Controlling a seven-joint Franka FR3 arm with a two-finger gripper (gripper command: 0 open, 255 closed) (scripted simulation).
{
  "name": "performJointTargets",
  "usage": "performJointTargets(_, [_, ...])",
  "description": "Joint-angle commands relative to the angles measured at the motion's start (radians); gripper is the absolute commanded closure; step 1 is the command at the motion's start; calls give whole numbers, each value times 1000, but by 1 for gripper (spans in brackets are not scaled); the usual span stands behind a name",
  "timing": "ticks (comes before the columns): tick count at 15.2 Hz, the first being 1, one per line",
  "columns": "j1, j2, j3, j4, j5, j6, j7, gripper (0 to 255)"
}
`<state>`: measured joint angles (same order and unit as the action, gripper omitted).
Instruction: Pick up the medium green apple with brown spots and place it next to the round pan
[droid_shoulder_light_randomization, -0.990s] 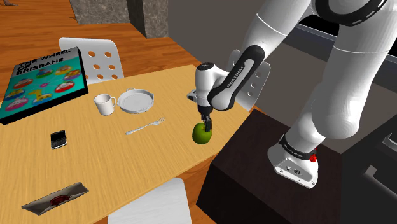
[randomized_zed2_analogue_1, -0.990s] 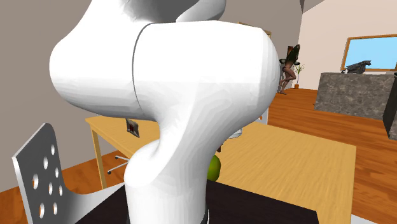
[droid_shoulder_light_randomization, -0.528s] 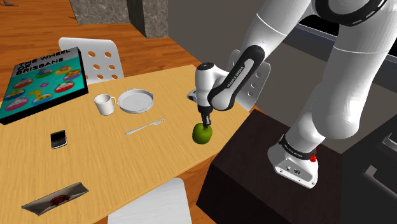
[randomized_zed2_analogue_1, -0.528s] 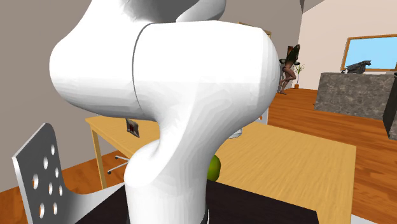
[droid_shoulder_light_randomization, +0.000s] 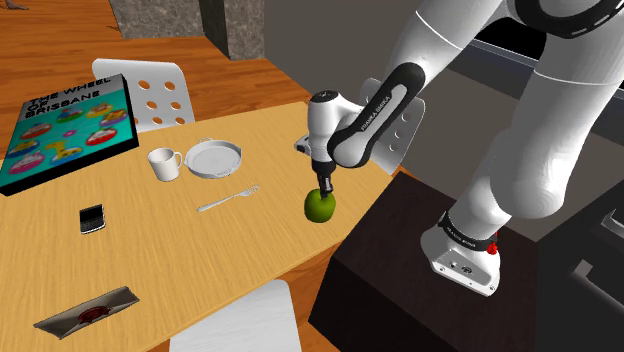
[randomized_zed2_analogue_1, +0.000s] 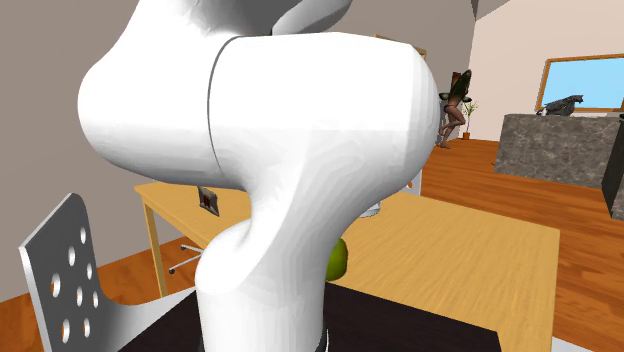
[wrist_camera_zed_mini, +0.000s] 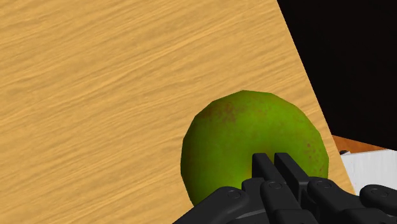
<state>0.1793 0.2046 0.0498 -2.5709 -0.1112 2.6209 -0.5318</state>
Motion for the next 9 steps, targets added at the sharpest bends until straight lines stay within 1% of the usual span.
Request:
performJointTargets(1, [-3,-30,2,-1,7,-28,-8,255])
performJointTargets(9, [-5,-148,10,-4,34,-144,-30,255])
